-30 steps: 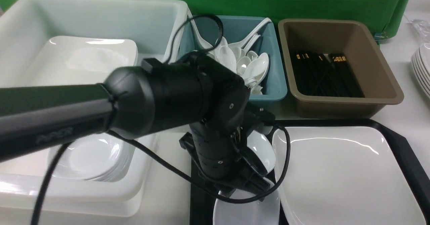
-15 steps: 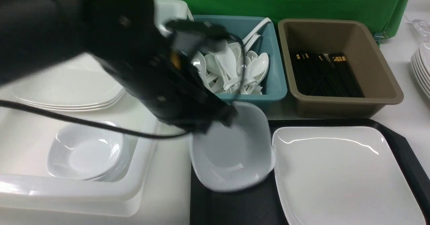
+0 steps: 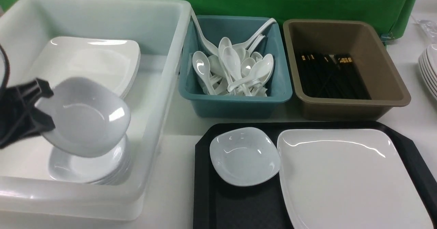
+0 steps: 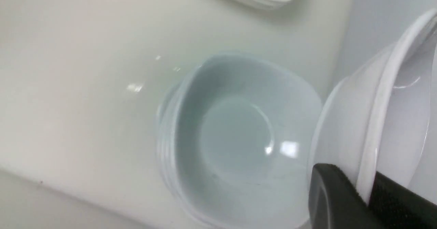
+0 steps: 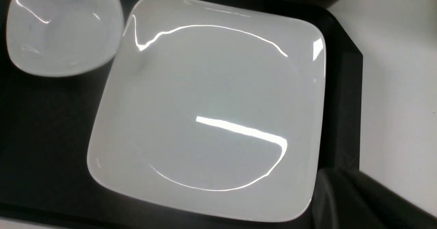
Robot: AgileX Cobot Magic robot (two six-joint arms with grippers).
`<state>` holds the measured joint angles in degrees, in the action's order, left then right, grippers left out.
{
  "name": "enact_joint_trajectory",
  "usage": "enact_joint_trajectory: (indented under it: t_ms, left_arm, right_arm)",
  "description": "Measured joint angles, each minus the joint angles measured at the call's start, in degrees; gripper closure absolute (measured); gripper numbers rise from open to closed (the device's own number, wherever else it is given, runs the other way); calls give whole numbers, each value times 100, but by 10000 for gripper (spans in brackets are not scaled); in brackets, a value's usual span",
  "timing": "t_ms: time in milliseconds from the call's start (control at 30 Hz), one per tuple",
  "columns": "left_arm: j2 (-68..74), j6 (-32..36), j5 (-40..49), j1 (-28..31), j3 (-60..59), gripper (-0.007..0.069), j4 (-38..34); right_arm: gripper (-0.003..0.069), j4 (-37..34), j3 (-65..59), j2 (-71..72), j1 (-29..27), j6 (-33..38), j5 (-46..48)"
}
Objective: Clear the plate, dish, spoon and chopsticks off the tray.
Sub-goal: Use the left arm to put the small plate into the large storage box on the left
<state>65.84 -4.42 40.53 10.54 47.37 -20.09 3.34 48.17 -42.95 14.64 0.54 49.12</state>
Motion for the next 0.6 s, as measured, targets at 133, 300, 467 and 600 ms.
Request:
enact_joint_trajectory:
  t_ms: [133, 300, 467, 600]
  left_arm:
    - [424, 149, -409, 41, -261, 568, -52]
    - [653, 167, -472, 41, -261, 419, 63]
    - [502, 151, -8, 41, 37, 196, 1108]
    - [165, -118, 591, 41, 746, 107, 1707]
  right_arm:
    - [640, 0, 0, 0, 0, 0, -36]
    - [640, 0, 0, 0, 0, 0, -30]
    - [640, -8, 0, 0, 0, 0, -8]
    - [640, -10, 0, 0, 0, 0, -8]
